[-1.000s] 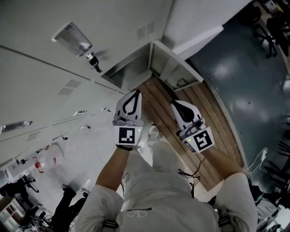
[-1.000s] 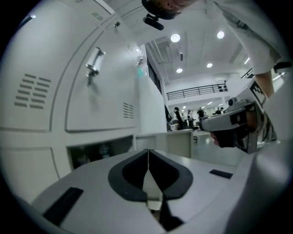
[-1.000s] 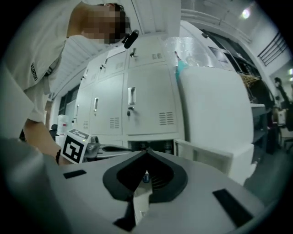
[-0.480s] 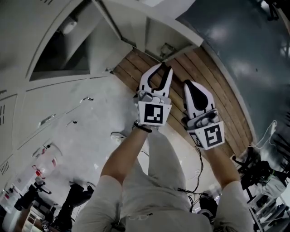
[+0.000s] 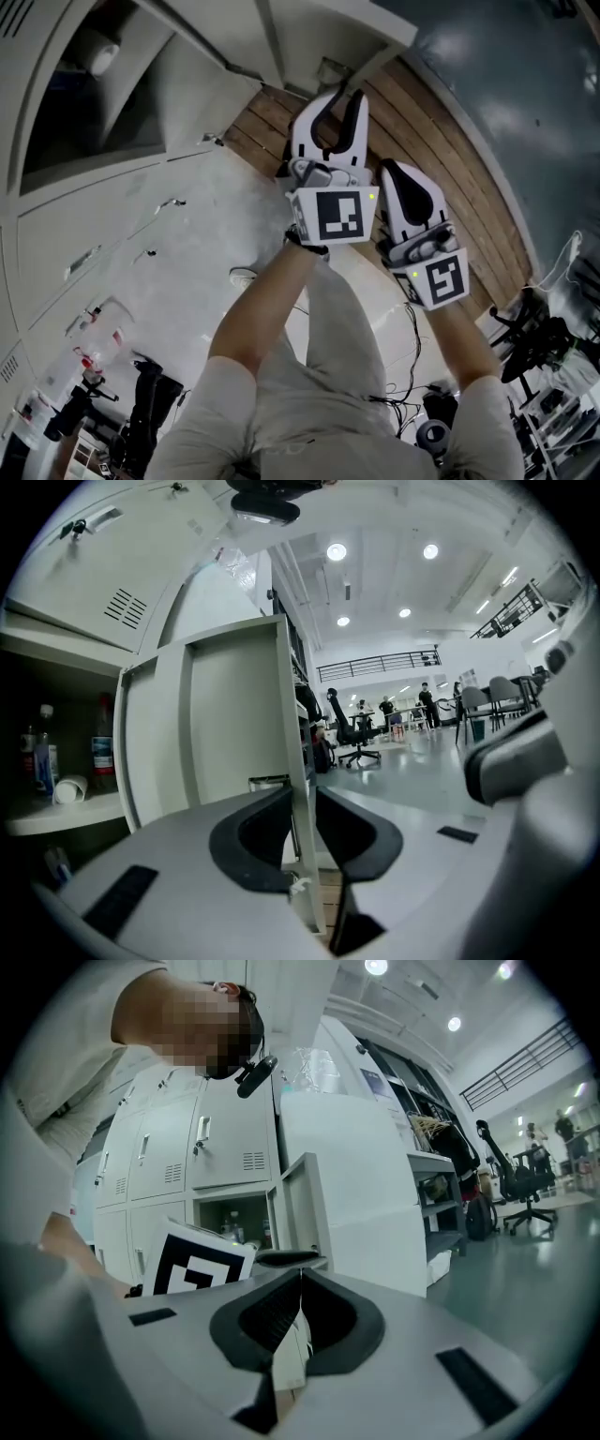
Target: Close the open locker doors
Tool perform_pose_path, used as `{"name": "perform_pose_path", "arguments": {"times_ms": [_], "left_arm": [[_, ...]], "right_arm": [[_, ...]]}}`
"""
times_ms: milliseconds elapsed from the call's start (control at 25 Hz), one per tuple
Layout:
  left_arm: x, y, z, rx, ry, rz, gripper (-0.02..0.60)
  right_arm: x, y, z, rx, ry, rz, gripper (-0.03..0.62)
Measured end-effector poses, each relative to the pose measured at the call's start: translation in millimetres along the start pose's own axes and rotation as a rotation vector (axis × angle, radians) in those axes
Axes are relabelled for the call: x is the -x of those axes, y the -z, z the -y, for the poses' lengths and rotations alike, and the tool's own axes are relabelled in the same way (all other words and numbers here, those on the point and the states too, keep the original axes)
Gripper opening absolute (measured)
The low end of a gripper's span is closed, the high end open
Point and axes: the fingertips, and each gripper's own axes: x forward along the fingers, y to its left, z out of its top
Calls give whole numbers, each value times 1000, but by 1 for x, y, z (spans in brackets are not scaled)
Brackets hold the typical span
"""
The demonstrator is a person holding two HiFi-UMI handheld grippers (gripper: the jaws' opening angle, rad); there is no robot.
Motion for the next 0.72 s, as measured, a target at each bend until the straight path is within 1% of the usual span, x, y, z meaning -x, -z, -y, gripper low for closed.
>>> {"name": "perform_pose_path", "arguments": {"times_ms": [120, 200, 280, 360, 440, 520, 600, 720], "left_arm": [[-9, 2, 1, 41, -30, -25, 78], [-17, 2, 1, 58, -30, -34, 78], [-27, 1, 0, 53, -24, -40, 78], [-35, 0, -2, 47, -24, -48, 57], [-39, 1, -3, 54, -19, -54, 57], [-38, 1, -3, 73, -2, -48, 51], [-29, -1, -2, 80, 25, -22, 49], [4, -6, -4, 27, 87, 37, 48]], "right_arm": [[2, 6, 4, -20, 13, -12, 15], [3, 7, 7, -29, 22, -15, 15], [3, 9, 10, -27, 30, -18, 14], [3, 10, 12, -29, 38, -20, 14], [3, 12, 12, -33, 43, -23, 14], [3, 14, 12, -34, 50, -26, 14], [4, 16, 16, -29, 59, -30, 14], [4, 24, 18, -29, 61, -48, 14]]}}
